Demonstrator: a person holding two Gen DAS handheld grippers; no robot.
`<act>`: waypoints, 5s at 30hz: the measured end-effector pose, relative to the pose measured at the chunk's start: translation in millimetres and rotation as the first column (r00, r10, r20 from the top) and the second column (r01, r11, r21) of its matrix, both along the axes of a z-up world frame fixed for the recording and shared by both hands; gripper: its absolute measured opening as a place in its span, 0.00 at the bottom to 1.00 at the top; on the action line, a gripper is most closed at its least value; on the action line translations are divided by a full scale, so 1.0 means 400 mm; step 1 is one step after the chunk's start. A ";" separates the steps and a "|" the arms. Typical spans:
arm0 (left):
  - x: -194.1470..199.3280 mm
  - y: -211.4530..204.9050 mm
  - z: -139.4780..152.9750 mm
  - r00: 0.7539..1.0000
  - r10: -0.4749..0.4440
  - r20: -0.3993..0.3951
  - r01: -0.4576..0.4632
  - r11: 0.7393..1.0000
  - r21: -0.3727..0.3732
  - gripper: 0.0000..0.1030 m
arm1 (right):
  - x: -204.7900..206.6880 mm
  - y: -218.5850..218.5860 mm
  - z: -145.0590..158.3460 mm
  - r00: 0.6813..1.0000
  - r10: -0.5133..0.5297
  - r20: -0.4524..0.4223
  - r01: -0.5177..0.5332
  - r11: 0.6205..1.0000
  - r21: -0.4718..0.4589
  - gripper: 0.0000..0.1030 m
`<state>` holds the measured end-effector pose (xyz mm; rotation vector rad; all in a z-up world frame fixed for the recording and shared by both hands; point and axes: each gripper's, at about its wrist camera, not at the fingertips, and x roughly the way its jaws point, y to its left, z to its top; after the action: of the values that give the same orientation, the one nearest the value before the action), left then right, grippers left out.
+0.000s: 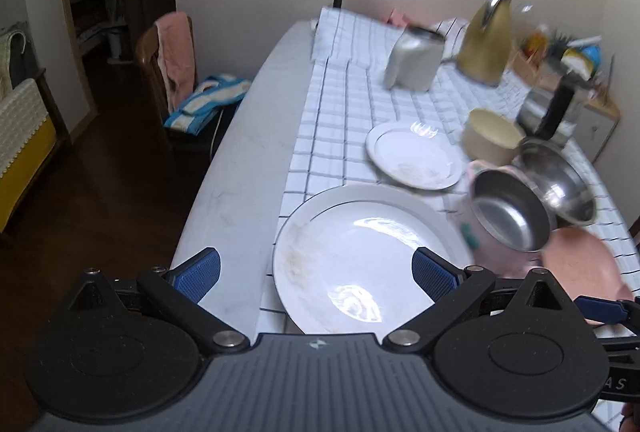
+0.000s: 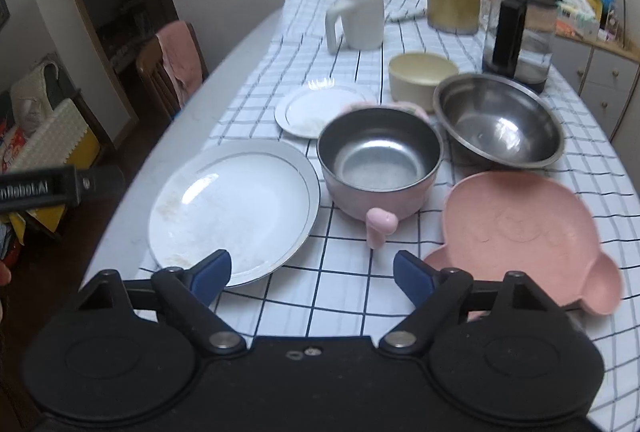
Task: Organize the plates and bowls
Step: 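Move the right tool to the large white plate rim while the left tool approaches it too, then close the right gripper on the plate rim while the left gripper closes on it, then lift and shift the large plate with both grippers, then open them, then move both tools to the rim of the small white plate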
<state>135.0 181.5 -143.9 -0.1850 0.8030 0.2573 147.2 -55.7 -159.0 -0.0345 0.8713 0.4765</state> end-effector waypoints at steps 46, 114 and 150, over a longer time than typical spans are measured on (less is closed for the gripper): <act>0.285 0.167 -0.232 0.974 -0.002 -0.227 -0.052 0.972 -0.229 0.26 | 0.212 0.062 -0.207 0.955 -0.092 -0.282 0.149 0.971 0.185 0.10; -0.282 -0.161 -0.100 0.935 -0.329 -0.133 0.292 0.926 -0.241 0.00 | -0.155 -0.200 -0.103 0.970 0.111 -0.217 -0.107 0.994 0.031 0.31; -0.091 -0.178 0.191 0.953 -0.257 0.159 0.258 0.966 0.009 0.74 | 0.010 -0.117 0.245 0.975 0.145 0.167 -0.144 0.989 -0.019 0.86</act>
<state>98.6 110.3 -67.5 -0.1089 0.6620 -0.0095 151.1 -102.5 -61.1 -0.1431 0.7077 0.5986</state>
